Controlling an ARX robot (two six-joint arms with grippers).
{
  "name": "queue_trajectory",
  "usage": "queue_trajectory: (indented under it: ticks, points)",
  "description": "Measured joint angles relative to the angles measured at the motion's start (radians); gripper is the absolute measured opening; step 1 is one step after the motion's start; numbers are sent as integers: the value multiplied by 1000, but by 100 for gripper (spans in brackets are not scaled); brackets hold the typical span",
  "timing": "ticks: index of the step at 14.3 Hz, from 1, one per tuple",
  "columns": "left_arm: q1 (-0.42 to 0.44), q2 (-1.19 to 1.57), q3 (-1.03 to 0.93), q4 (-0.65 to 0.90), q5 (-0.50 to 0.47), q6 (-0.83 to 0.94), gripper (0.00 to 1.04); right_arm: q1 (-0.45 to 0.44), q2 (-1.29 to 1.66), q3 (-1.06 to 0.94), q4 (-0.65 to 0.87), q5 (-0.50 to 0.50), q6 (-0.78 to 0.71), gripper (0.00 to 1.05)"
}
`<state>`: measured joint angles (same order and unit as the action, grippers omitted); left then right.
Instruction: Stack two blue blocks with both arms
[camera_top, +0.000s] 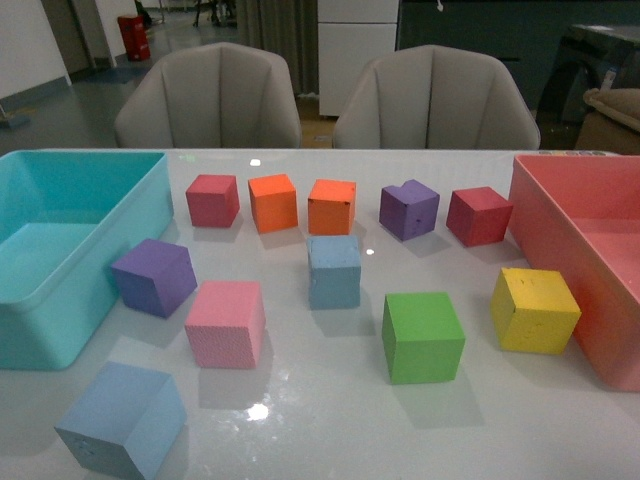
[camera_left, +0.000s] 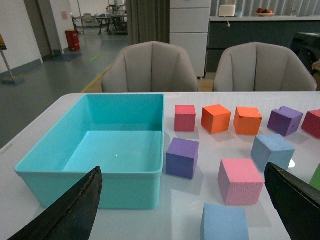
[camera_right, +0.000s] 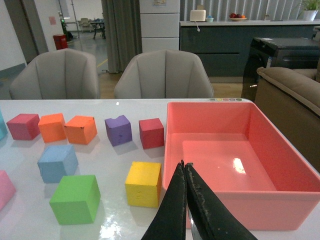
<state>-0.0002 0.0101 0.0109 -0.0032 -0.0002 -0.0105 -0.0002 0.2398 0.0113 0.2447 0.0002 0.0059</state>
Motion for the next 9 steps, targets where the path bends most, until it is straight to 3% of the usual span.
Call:
queue_trajectory:
  ticks: [4, 6, 9]
  points:
    - [0, 0, 0, 0, 0, 0, 98, 0, -68, 0, -71, 0, 0, 2]
    - [0, 0, 0, 0, 0, 0, 98, 0, -237, 0, -241, 0, 0, 2]
    - [0, 0, 0, 0, 0, 0, 98, 0, -235, 0, -245, 0, 0, 2]
